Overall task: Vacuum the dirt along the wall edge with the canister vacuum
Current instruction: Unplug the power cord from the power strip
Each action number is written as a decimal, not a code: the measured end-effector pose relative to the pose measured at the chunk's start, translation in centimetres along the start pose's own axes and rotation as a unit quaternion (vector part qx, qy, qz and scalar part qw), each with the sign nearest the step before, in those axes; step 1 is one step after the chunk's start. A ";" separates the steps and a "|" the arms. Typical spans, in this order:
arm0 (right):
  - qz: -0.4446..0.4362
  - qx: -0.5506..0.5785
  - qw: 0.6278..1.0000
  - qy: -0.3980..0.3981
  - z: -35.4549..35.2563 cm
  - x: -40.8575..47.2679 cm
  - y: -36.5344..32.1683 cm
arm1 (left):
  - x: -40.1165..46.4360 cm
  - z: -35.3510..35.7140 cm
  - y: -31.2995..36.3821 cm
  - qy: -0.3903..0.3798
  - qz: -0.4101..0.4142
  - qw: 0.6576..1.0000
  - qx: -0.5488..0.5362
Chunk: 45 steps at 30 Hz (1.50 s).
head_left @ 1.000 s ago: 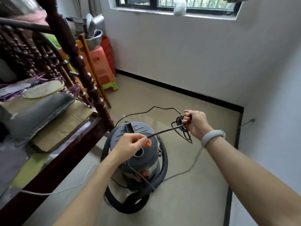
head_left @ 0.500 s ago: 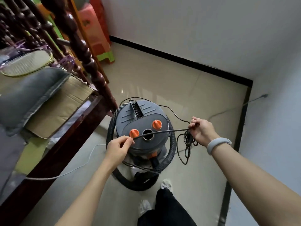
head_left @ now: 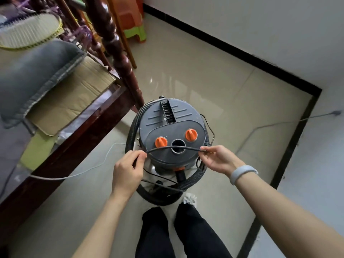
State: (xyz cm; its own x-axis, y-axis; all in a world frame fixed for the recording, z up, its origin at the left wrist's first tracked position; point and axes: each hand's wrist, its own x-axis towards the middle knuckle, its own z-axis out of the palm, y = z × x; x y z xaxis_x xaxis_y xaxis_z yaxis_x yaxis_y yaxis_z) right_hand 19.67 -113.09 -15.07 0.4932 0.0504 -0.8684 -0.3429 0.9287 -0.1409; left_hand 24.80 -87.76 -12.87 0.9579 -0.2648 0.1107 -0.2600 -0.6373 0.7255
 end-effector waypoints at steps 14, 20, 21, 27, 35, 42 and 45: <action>-0.067 -0.228 0.966 0.098 0.8 1.8 5.5 | 1.0 -2.0 -4.9 -0.030 0.026 0.999 -0.006; -0.370 -0.716 0.589 0.063 1.5 2.5 10.2 | 1.2 -2.7 -6.4 -0.086 0.059 0.994 -0.005; -0.390 -0.751 0.534 0.013 2.0 2.6 11.3 | 1.3 -3.0 -6.5 -0.092 0.062 0.994 -0.013; -0.410 -0.821 0.396 0.036 4.6 3.2 12.5 | 0.9 -4.6 -7.2 -0.106 0.054 0.991 -0.061; -0.625 -0.675 0.376 0.108 7.5 -3.3 9.4 | 2.2 -3.5 -4.8 -0.091 0.029 0.985 -0.142; -0.676 -0.611 0.396 0.113 10.0 -7.6 7.9 | 3.2 -2.2 -2.9 -0.130 0.050 0.970 -0.198; -0.699 -0.550 0.446 0.101 11.5 -7.1 9.1 | 2.3 -1.2 -5.6 -0.238 -0.014 0.946 -0.219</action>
State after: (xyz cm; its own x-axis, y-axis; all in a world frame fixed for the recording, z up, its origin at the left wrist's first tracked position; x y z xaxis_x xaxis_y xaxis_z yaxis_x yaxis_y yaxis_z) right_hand 22.23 -100.75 -4.75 0.7952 -0.4330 0.4245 -0.0532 -0.7472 -0.6625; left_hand 28.60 -83.92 -15.83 0.7735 -0.6142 -0.1563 -0.0599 -0.3163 0.9468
